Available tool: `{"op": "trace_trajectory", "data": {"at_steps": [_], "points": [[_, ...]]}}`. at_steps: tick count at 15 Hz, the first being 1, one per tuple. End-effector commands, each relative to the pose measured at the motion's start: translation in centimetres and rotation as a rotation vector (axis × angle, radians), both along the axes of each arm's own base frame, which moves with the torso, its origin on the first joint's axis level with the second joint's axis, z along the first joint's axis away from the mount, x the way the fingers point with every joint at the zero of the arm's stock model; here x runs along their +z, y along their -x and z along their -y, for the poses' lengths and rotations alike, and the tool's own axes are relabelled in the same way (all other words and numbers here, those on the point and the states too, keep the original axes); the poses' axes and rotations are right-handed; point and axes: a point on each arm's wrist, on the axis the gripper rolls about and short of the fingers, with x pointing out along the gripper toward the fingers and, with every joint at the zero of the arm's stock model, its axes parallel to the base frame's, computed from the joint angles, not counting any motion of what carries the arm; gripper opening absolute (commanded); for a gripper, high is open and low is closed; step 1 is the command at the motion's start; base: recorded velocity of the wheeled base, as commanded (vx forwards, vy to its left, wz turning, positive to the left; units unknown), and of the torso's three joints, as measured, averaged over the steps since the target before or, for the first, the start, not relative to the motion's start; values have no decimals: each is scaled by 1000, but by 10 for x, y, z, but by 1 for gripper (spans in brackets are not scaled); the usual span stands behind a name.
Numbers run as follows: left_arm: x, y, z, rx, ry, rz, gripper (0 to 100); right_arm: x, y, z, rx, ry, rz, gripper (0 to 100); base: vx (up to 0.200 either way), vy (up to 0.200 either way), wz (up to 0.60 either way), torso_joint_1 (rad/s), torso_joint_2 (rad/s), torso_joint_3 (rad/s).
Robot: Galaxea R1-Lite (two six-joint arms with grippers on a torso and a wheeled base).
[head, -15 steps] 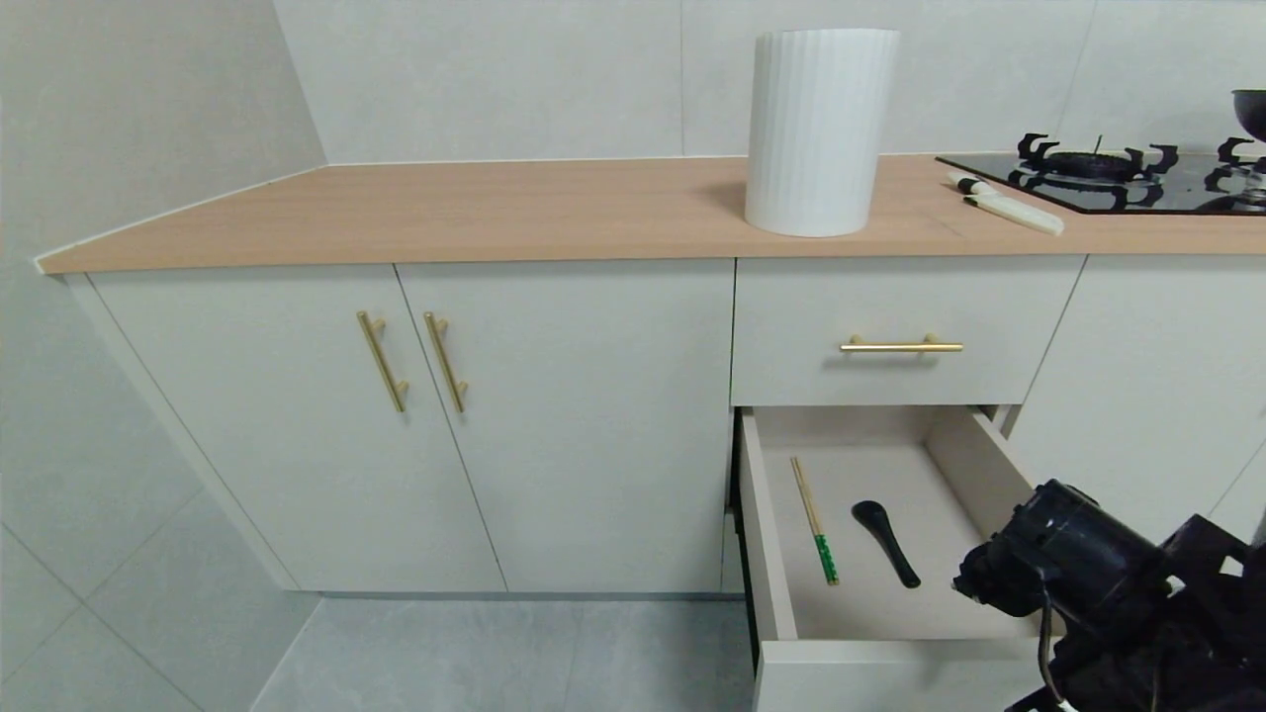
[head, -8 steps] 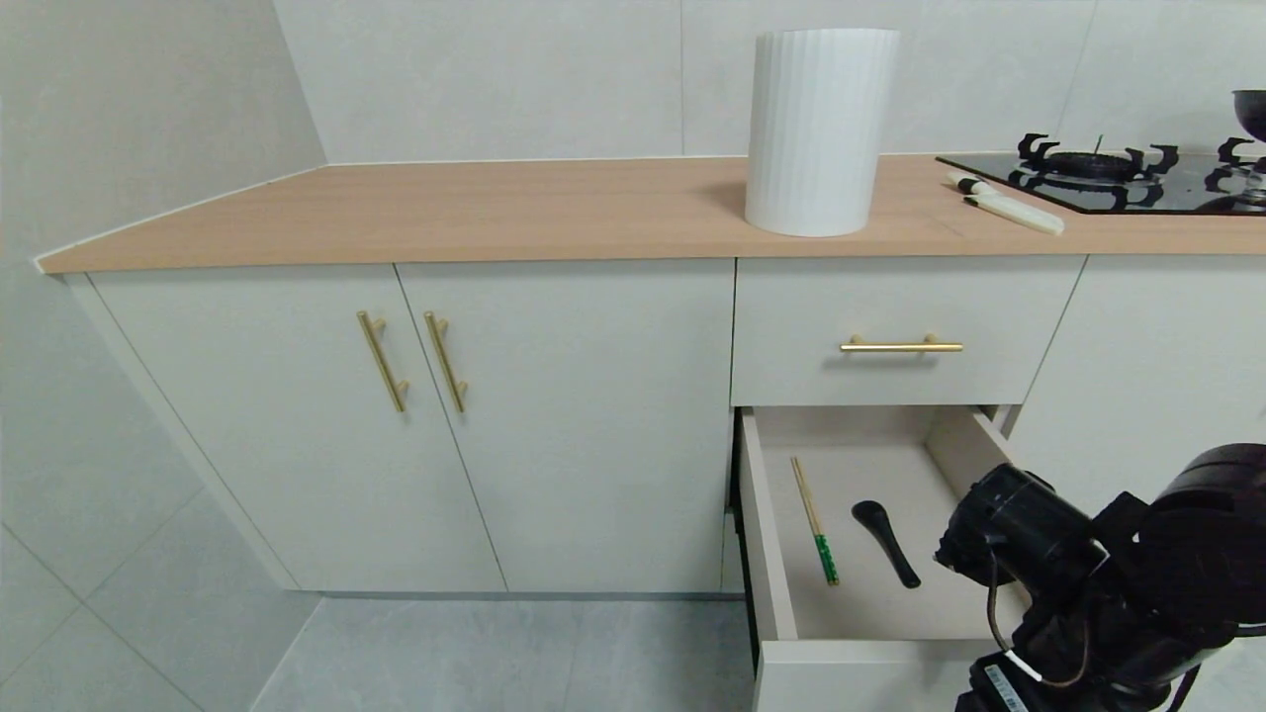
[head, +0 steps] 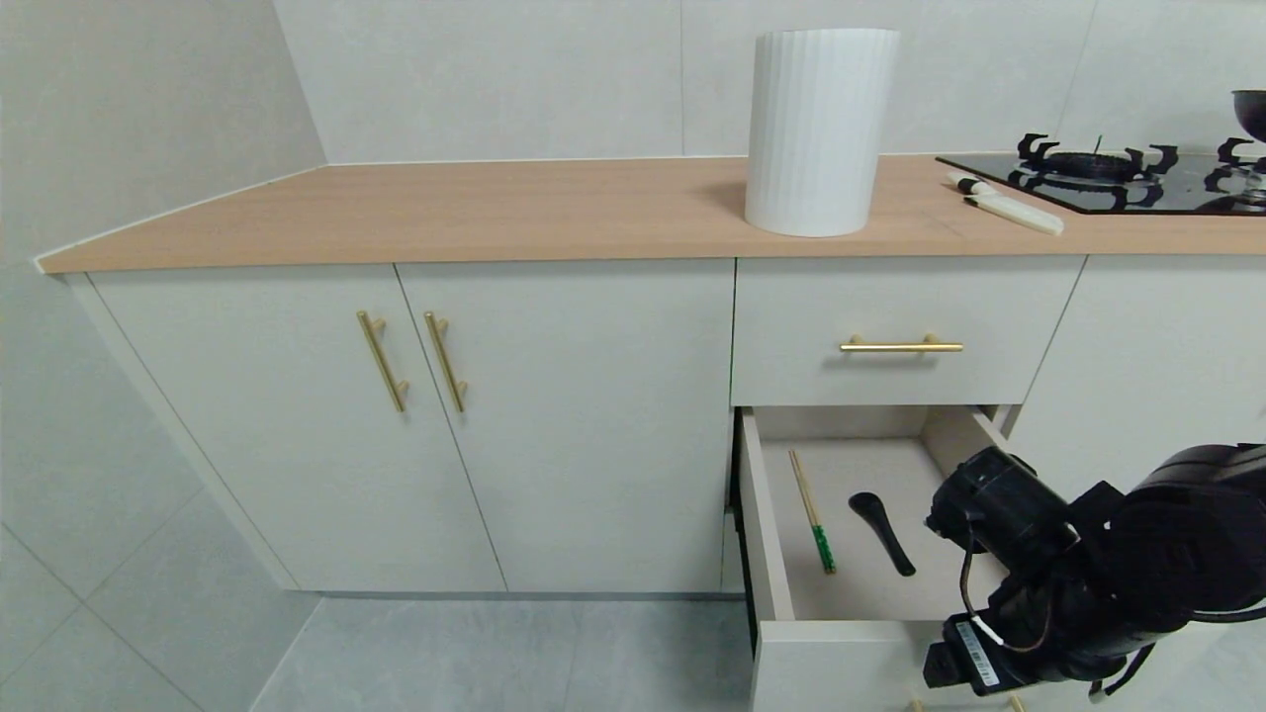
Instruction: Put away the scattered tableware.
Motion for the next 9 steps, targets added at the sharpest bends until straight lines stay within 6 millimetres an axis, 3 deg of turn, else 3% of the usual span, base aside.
{"op": "trace_trajectory", "data": {"at_steps": [1, 9], "points": [[0, 0, 0, 0, 0, 1, 100, -4, -2, 0, -13, 5, -5, 100, 0, 0, 0, 0, 0, 0], [0, 0, 0, 0, 0, -1, 100, -1, -21, -1, -63, -43, 136, 100, 0, 0, 0, 0, 0, 0]]}}
